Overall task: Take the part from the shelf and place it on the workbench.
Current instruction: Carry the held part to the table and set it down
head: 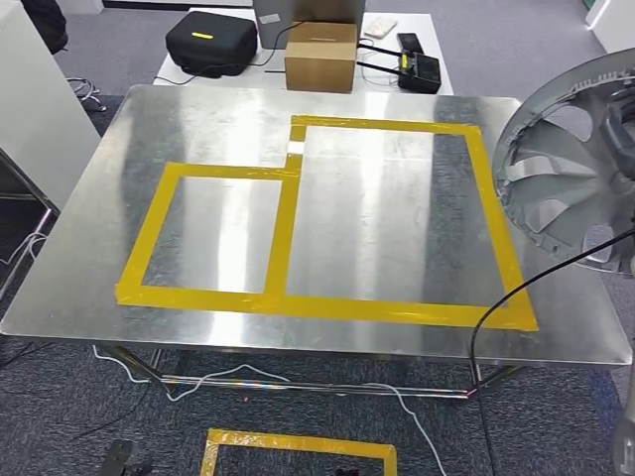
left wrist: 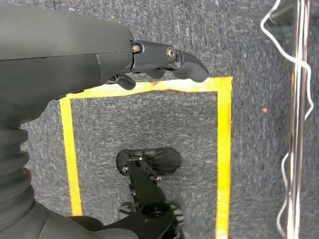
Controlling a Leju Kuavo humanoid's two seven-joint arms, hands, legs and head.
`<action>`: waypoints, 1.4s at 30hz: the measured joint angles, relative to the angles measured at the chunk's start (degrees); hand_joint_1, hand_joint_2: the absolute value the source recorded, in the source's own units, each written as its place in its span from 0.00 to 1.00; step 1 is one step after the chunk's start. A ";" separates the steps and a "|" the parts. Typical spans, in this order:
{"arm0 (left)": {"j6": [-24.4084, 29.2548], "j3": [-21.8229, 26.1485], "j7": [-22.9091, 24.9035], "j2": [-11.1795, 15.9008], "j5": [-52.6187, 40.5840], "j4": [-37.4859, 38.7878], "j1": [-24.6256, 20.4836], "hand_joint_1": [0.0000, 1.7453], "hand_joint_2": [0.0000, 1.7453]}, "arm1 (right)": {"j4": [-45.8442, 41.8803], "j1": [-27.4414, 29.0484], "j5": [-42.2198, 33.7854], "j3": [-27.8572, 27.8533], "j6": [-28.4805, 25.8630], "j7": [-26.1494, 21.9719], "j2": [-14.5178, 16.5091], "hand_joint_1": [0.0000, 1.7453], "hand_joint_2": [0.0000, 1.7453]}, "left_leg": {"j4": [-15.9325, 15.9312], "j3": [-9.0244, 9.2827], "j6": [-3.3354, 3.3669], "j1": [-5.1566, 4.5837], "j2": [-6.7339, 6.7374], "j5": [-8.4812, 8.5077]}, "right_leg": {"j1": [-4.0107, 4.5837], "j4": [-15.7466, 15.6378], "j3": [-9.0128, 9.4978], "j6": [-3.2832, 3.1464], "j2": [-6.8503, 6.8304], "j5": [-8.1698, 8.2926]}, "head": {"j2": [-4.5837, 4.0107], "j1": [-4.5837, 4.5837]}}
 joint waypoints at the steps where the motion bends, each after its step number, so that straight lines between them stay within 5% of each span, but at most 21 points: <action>1: 0.00 -0.13 0.08 -0.07 -0.08 0.00 -0.11 0.00 1.00 | 0.74 -0.51 -0.05 0.45 0.11 -0.03 0.25 1.00 1.00 | 0.11 0.06 -0.18 0.08 -0.03 -0.10 | -0.16 -3.89 1.86 0.13 -0.10 2.06 | 0.00 0.02; 4: 0.00 -0.30 0.25 0.10 -0.19 -0.01 -0.31 0.00 1.00 | 2.85 -2.52 -0.94 1.49 0.70 0.05 1.09 1.00 1.00 | 0.60 -0.21 -1.12 -0.16 -0.16 -0.32 | -0.19 -12.05 6.09 -0.15 -0.10 4.49 | 0.00 -0.08; 8: -0.05 -0.68 0.64 0.07 -0.65 0.00 -0.73 0.00 1.00 | 6.83 -4.92 -1.83 2.75 0.92 1.09 3.42 1.00 1.00 | 1.11 -0.58 -2.17 -0.16 -0.11 -0.80 | -0.10 -12.31 5.99 -1.96 0.35 4.38 | 0.00 -0.40; 12: -0.11 -1.44 1.38 -0.02 -0.93 0.00 -1.58 0.00 1.00 | 12.92 -8.75 -1.47 4.85 0.04 0.66 7.42 1.00 1.00 | 12.69 -6.38 -3.02 -0.14 -0.10 -6.44 | -0.13 -12.37 5.94 -2.86 0.53 4.49 | 0.00 -0.62; 14: -0.11 -1.76 1.66 -0.10 -1.10 0.00 -1.69 0.00 1.00 | 16.22 -10.30 -1.05 6.13 -0.35 0.21 9.54 1.00 1.00 | 15.86 -8.35 -2.85 -0.16 -0.10 -6.42 | -0.01 -12.37 5.95 -2.96 0.76 4.49 | 0.00 -0.63; 18: -0.11 -2.34 2.14 -0.05 -1.46 0.00 -2.08 0.00 1.00 | 19.96 -12.80 -0.36 8.39 -0.26 -0.21 12.99 1.00 1.00 | 4.23 -3.24 -1.57 -0.44 -0.11 0.42 | 0.36 -12.28 5.89 -2.81 1.08 4.44 | 0.00 -0.69; 20: -0.11 -2.63 2.37 0.00 -1.66 0.00 -2.33 0.00 1.00 | 21.44 -14.07 -0.18 9.44 0.03 -0.10 14.38 1.00 1.00 | 0.94 -1.78 -1.37 -0.54 -0.11 0.94 | 0.56 -12.27 5.70 -2.43 1.04 4.47 | 0.00 -0.68; 23: -0.11 -3.06 2.68 -0.04 -1.94 0.00 -2.47 0.00 1.00 | 23.27 -15.19 -0.20 10.66 0.85 0.16 16.49 1.00 1.00 | 0.37 -1.61 -0.99 -0.28 -0.09 0.97 | 0.56 -12.12 5.34 -1.72 0.83 4.11 | 0.00 -0.66; 25: -0.11 -3.32 2.91 -0.08 -2.03 0.00 -2.74 0.00 1.00 | 24.47 -15.91 -0.53 11.41 1.57 0.27 17.92 1.00 1.00 | 0.12 -1.46 -0.54 0.00 -0.06 1.09 | 0.54 -8.34 3.62 -1.35 0.46 1.73 | 0.00 -0.51; 27: -0.11 -3.54 3.11 -0.13 -2.15 0.00 -2.96 0.00 1.00 | 25.79 -16.54 -1.04 12.03 2.30 0.51 19.23 1.00 1.00 | 0.13 -1.42 -0.30 -0.01 -0.05 1.03 | 0.51 -0.56 0.29 -1.10 0.23 -1.94 | 0.00 -0.40; 29: -0.11 -3.84 3.33 -0.23 -2.37 0.00 -2.99 0.00 1.00 | 27.15 -16.75 -1.49 12.48 2.75 0.91 20.45 1.00 1.00 | 0.14 -1.26 -0.23 0.01 -0.10 0.93 | 0.51 4.33 -2.03 -0.93 0.20 -3.09 | 0.00 -0.38; 30: -0.11 -4.00 3.40 -0.32 -2.46 0.00 -3.00 0.00 1.00 | 27.74 -16.80 -1.65 12.64 2.87 1.06 21.06 1.00 1.00 | 0.16 -1.12 -0.28 0.04 -0.14 0.85 | 0.50 3.55 -1.75 -0.91 0.18 -1.96 | 0.00 -0.39; 32: -0.11 -4.31 3.42 -0.52 -2.58 0.00 -3.05 0.00 1.00 | 28.70 -17.14 -1.78 13.00 2.88 1.19 22.15 1.00 1.00 | 0.26 -0.80 -0.65 0.14 -0.21 0.59 | 0.45 -3.55 1.41 -0.89 0.01 2.25 | 0.00 -0.38; 34: -0.11 -4.49 3.42 -0.57 -2.61 0.00 -3.18 0.00 1.00 | 29.58 -17.82 -1.80 13.50 2.82 1.21 23.01 1.00 1.00 | 0.50 -0.82 -1.22 0.00 -0.24 0.35 | 0.50 -10.28 4.66 -1.07 -0.13 4.64 | 0.00 -0.44; 39: -0.11 -4.81 3.55 -0.82 -2.60 0.00 -3.33 0.00 1.00 | 31.43 -18.45 -3.26 13.89 1.55 1.19 24.33 1.00 1.00 | 1.39 -1.53 -2.55 -0.12 -0.20 -0.35 | 0.42 -12.33 5.45 -2.76 0.15 4.68 | 0.00 -0.86; 42: -0.11 -5.05 3.60 -0.96 -2.51 0.00 -3.35 0.00 1.00 | 32.67 -18.58 -4.50 13.89 0.42 1.10 24.74 1.00 1.00 | 10.33 -5.74 -3.32 0.00 -0.16 -5.03 | 0.23 -12.44 5.56 -3.34 0.23 4.68 | 0.00 -1.20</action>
